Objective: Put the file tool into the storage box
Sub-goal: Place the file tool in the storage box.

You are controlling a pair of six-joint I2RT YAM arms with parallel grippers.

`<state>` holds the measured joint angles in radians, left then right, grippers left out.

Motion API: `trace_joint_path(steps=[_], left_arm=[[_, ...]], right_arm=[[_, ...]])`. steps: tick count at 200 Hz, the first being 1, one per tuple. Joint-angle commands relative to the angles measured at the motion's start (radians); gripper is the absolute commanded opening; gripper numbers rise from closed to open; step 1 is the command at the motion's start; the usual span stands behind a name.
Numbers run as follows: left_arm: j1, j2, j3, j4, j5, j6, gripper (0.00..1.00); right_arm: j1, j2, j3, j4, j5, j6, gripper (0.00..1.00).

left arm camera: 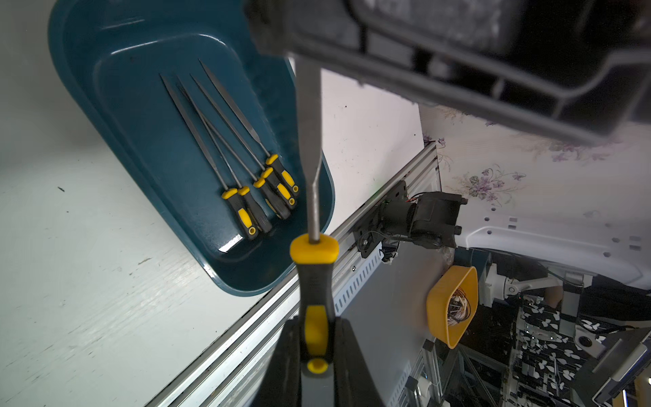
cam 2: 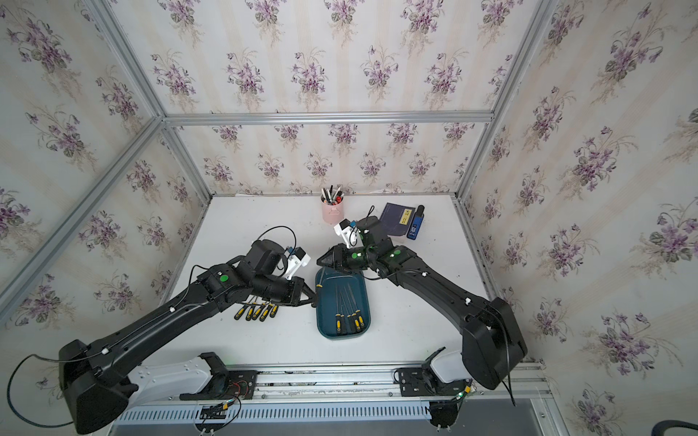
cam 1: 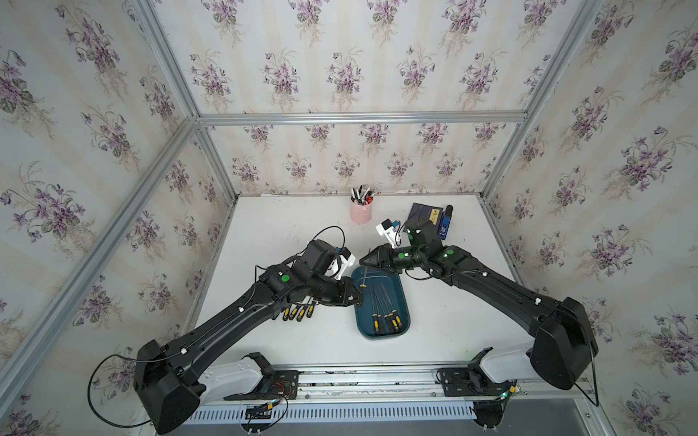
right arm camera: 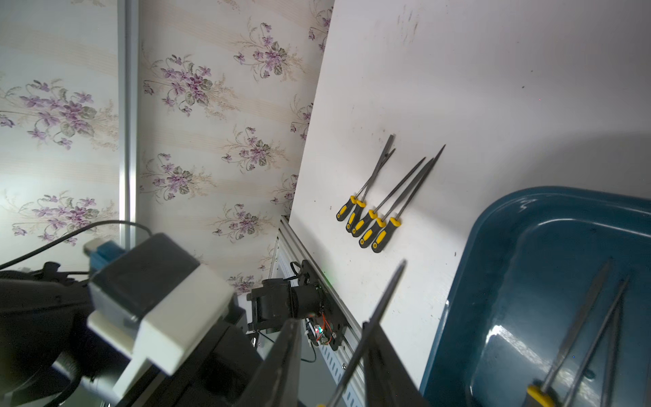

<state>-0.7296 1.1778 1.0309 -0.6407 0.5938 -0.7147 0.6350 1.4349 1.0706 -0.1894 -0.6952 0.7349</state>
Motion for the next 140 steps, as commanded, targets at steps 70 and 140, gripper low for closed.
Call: trace_joint_path(steps=[70,140], left_arm=[[-0.004,0.013,-0.022,0.037,-0.037,-0.025,0.22],[0.05,-0.125,-0.08,-0.081,-0.253,-0.113,1.0]], right_arm=[[0.008,0.067,0.158,-0.274,0.161,-0.138,0.0],[0.086,0.208,0.256,-0.572,0.395,-0.32,0.0]])
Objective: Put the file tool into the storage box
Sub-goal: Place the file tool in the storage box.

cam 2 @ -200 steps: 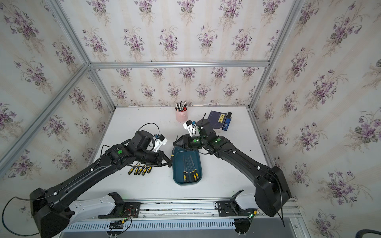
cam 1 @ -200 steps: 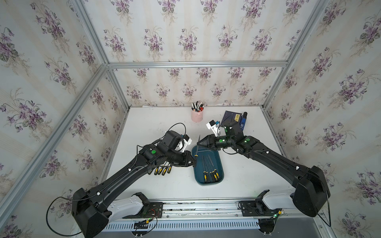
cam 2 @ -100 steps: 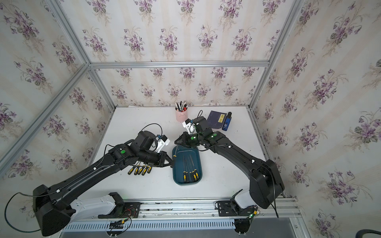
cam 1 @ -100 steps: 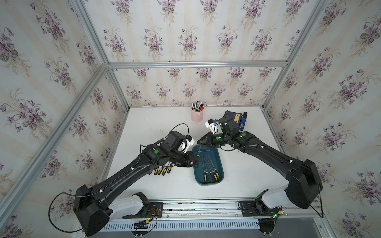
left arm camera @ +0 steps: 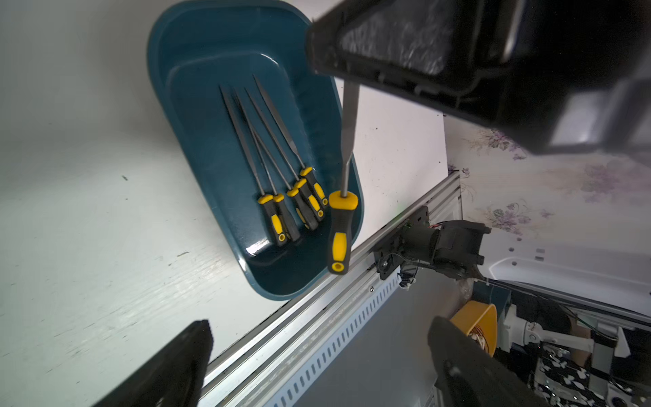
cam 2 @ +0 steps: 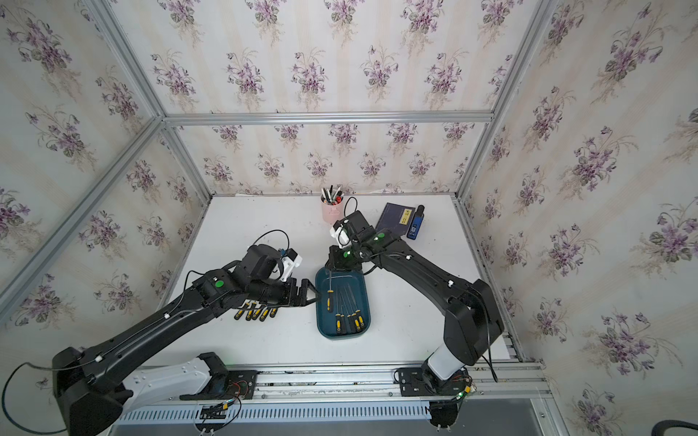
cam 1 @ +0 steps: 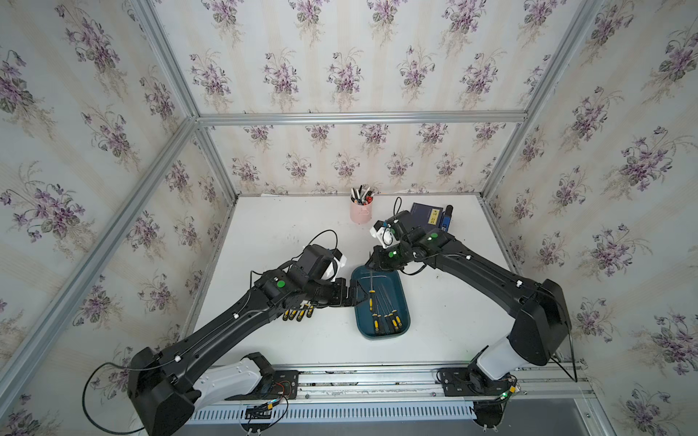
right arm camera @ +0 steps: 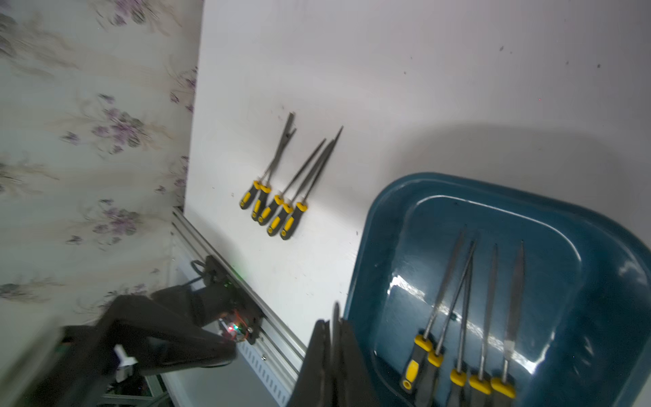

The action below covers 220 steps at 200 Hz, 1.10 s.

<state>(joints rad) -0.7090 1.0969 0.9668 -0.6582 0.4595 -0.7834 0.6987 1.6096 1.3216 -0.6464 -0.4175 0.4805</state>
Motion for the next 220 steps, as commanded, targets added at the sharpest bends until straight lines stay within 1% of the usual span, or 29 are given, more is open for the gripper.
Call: trace_joint_path(steps=[1,15,30,64,92,137,138,142,220], left_arm=[[0.031,-0.047,-0.017,-0.065,-0.124,-0.045,1.0],[0.062,-0.077,-0.048,-0.078,-0.155,-0.061,1.0],[0.1,-0.102,-0.079,-0.076,-0.16,-0.069,1.0],[0.144,-0.12,-0.097,-0.112,-0.156,-0.027,1.0],[0.162,-0.113,-0.117,-0.126,-0.126,0.009,1.0],[0.19,-0.12,-0.147,-0.122,-0.107,0.031,1.0],[0.19,-0.119,-0.147,-0.122,-0.093,0.031,1.0],[0.193,-0.119,-0.147,-0.123,-0.079,0.035,1.0],[0.222,-0.13,-0.173,-0.136,-0.059,0.066,1.0]], right_arm=[[0.024,0.035,0.005,-0.114,0.121,-0.065,0.0],[0.046,0.06,0.002,-0.099,0.155,-0.033,0.0],[0.083,0.095,0.007,-0.081,0.188,0.004,0.0],[0.126,0.178,-0.005,-0.033,0.217,0.064,0.0],[0.14,0.211,-0.016,-0.002,0.226,0.094,0.0],[0.153,0.247,-0.012,0.021,0.233,0.13,0.0],[0.154,0.248,-0.012,0.022,0.233,0.131,0.0],[0.155,0.251,-0.012,0.024,0.23,0.131,0.0],[0.17,0.282,-0.032,0.019,0.289,0.129,0.0]])
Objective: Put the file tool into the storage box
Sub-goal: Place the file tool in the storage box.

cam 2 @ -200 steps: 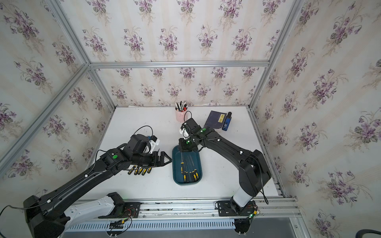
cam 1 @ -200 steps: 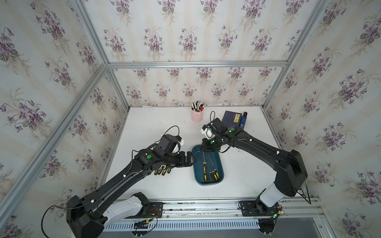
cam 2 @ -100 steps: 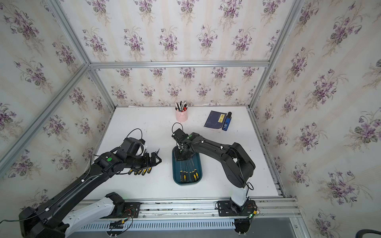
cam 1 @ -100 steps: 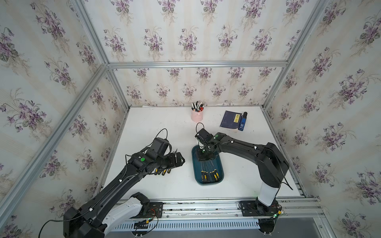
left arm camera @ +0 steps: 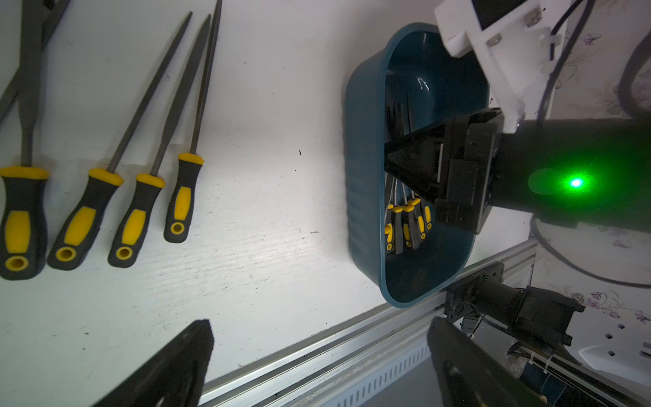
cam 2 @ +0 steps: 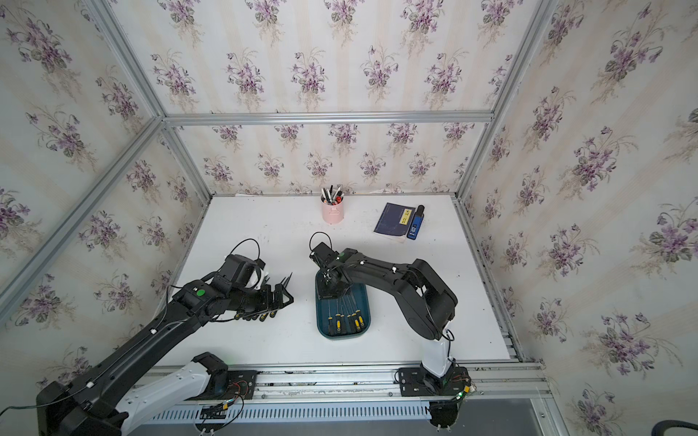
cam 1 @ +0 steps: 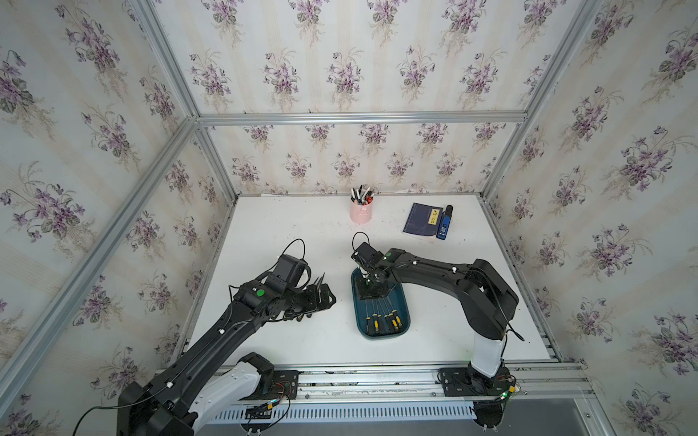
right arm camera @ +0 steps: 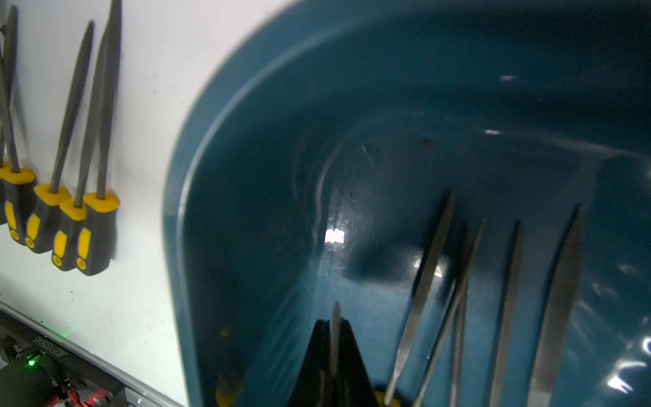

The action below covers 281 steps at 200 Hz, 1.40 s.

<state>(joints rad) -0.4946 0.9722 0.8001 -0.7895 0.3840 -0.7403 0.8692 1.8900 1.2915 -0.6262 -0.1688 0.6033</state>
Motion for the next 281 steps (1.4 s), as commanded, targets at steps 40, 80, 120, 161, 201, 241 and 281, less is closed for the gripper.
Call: trace_joint_path(steps=[40,80,120,161,201,241,281], left_arm=[[0.026,-0.002,-0.016,-0.002,0.033,0.037,1.0],[0.043,0.001,-0.022,0.001,0.045,0.048,1.0],[0.056,0.0,-0.029,0.0,0.043,0.052,1.0],[0.071,-0.001,-0.036,-0.004,0.036,0.054,1.0],[0.084,0.019,-0.015,-0.05,-0.018,0.056,1.0],[0.084,0.128,0.018,-0.086,-0.074,0.048,1.0],[0.081,0.233,0.046,-0.085,-0.129,0.032,0.98]], right_arm=[[0.001,0.02,-0.01,0.003,0.038,0.004,0.0],[0.004,0.033,-0.02,0.009,0.048,0.006,0.0],[0.006,0.046,-0.017,0.003,0.051,0.004,0.12],[0.006,0.04,-0.005,-0.022,0.076,0.002,0.3],[0.004,0.001,0.046,-0.095,0.128,-0.003,0.37],[0.003,-0.082,0.116,-0.185,0.187,-0.007,0.39],[0.002,-0.148,0.161,-0.222,0.213,-0.001,0.39]])
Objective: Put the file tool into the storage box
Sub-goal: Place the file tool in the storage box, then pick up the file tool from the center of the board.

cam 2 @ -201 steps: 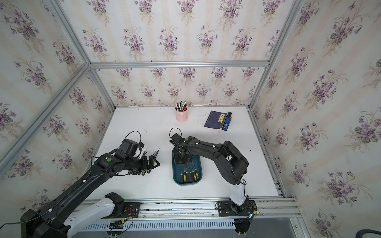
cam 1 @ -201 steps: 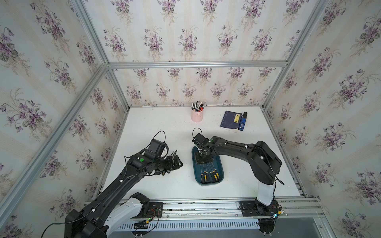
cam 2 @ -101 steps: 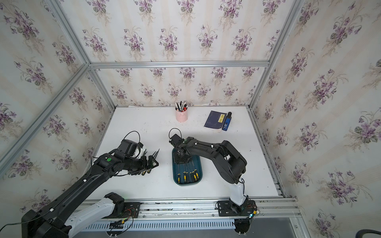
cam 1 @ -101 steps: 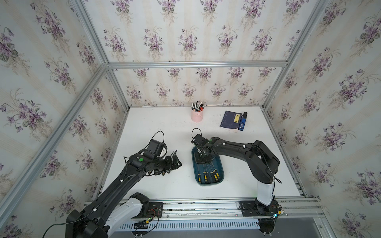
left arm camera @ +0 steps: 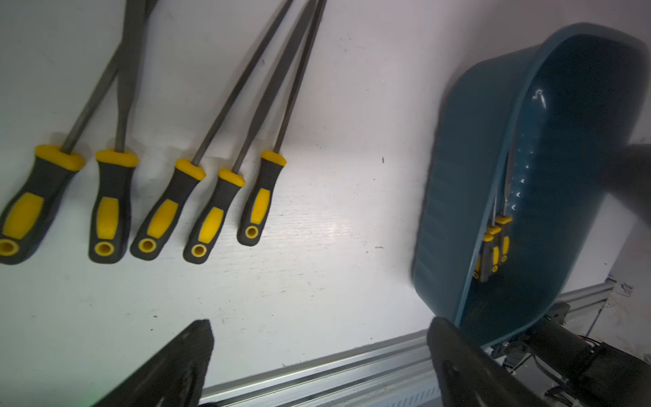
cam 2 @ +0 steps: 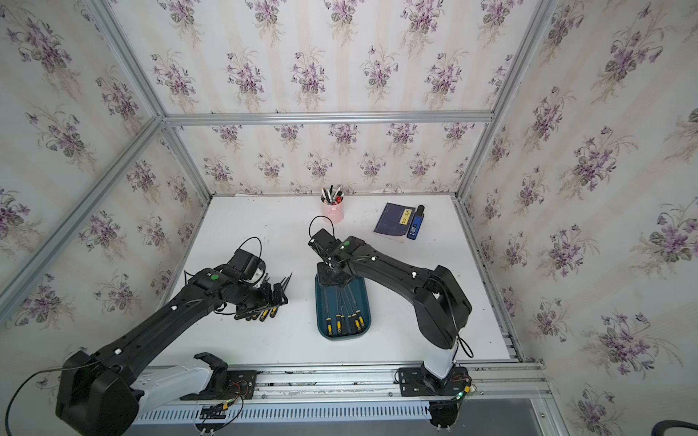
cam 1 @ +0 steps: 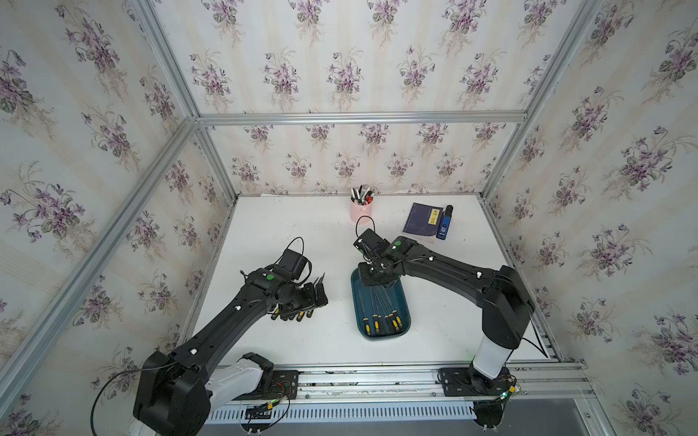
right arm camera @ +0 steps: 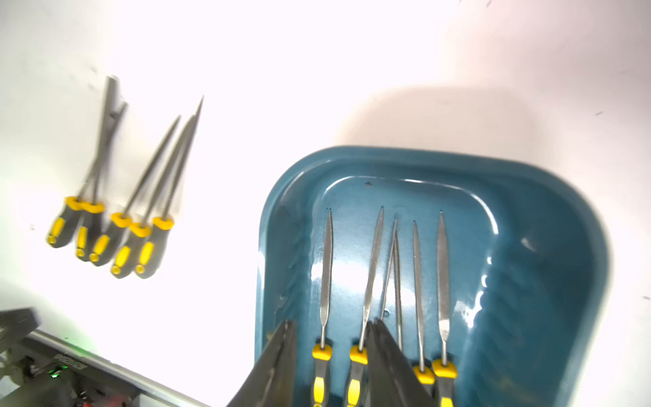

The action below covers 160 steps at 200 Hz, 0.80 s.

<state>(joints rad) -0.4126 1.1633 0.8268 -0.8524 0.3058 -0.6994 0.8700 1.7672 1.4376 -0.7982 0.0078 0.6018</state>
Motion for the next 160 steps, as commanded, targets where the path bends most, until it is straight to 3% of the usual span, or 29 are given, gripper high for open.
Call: trace_joint_path(steps=[1,19,44,83,125,160], left_arm=[[-0.002,0.044,0.02,-0.022,-0.052,-0.01,0.97],[-0.014,0.079,0.018,0.005,-0.057,-0.022,0.92],[-0.051,0.134,0.025,0.03,-0.072,-0.053,0.73],[-0.103,0.212,0.031,0.027,-0.13,-0.088,0.59],[-0.105,0.298,0.052,0.015,-0.212,-0.067,0.56],[-0.109,0.361,0.069,0.055,-0.213,-0.045,0.51]], right_arm=[[0.001,-0.026,0.015,-0.05,0.036,0.0,0.39],[0.0,-0.038,0.013,-0.05,0.038,0.006,0.39],[0.0,-0.043,-0.003,-0.041,0.026,0.018,0.38],[0.0,-0.044,-0.028,-0.027,0.014,0.03,0.37],[0.0,-0.049,-0.053,-0.023,0.015,0.035,0.36],[0.0,-0.05,-0.072,-0.019,0.016,0.038,0.35]])
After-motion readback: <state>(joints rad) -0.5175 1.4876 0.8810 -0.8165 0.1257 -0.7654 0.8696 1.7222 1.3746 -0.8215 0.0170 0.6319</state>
